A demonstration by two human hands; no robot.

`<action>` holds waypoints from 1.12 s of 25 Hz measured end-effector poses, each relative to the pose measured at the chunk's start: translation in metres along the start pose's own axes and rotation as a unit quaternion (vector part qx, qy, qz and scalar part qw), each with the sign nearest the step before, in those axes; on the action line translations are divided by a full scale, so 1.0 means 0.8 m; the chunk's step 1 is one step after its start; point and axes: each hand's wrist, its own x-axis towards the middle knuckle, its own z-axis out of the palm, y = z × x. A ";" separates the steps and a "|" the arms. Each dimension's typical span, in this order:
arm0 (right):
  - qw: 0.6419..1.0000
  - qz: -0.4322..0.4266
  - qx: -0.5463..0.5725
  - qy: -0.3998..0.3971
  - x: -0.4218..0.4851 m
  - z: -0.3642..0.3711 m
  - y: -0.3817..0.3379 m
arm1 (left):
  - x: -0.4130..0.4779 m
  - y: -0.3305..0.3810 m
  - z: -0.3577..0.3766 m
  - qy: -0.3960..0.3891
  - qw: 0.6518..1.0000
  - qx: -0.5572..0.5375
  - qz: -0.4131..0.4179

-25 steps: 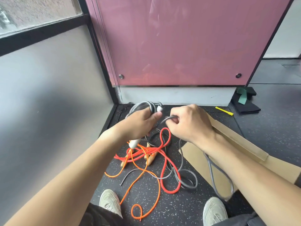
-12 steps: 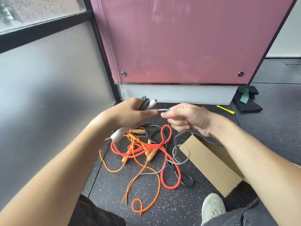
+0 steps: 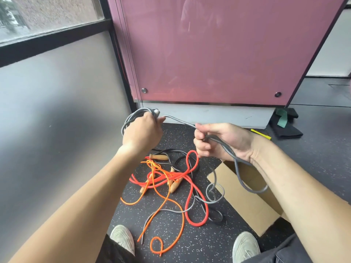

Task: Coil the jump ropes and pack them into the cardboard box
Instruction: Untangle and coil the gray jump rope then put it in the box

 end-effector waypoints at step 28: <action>0.720 -0.271 -0.358 0.530 0.023 -0.049 0.040 | -0.036 0.056 -0.014 -0.637 0.606 -0.471 -0.067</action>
